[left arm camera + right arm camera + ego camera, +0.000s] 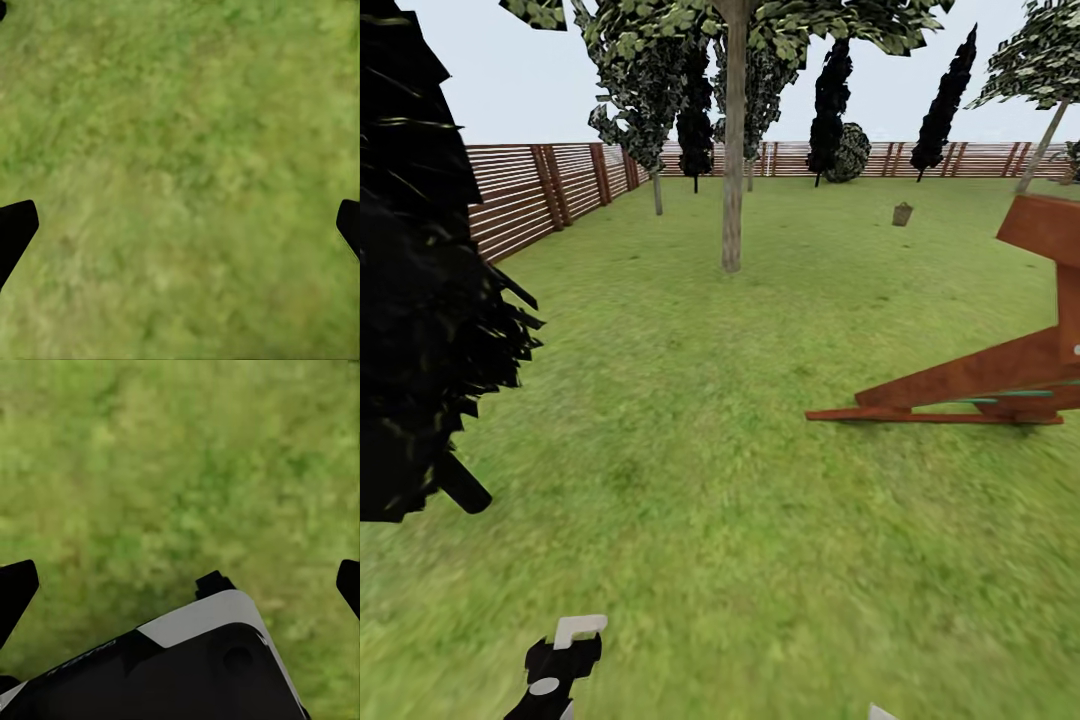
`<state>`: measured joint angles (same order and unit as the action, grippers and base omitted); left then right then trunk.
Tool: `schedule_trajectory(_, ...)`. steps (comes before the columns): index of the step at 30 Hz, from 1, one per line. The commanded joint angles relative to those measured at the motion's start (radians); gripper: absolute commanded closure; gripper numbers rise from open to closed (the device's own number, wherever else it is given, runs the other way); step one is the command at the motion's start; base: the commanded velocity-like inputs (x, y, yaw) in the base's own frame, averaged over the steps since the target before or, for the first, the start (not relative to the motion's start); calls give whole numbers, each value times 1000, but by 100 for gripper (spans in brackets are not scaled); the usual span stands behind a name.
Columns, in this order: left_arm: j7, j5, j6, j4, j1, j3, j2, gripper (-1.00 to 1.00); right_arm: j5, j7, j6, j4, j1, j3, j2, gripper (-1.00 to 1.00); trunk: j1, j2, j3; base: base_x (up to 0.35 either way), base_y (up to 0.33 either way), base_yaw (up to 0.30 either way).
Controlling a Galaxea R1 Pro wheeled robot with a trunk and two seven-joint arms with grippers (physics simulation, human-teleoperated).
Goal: Take the three Easter eggs out of the wicker basket on the lawn in the garden, then place them on the lawn next to a single tree (choose any tree) so that all three eggs are next to the same tree and none are left in the basket.
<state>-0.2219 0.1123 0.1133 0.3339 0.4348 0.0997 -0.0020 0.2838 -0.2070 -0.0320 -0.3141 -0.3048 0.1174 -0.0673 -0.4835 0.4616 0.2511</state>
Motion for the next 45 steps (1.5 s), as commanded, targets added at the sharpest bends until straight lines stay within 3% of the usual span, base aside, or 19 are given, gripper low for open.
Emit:
schedule_trajectory(1, -1, 10, 3, -1, 1, 6, -1, -100, 9, -1, -3, 0, -1, 2, -1, -100, -1, 1, 2, 321, 0, 0)
schedule_trajectory(45, -1, 10, 3, -1, 1, 6, 0, -100, 3, 0, -5, 0, -1, 1, -3, -100, -1, 1, 2, 323, 0, 29)
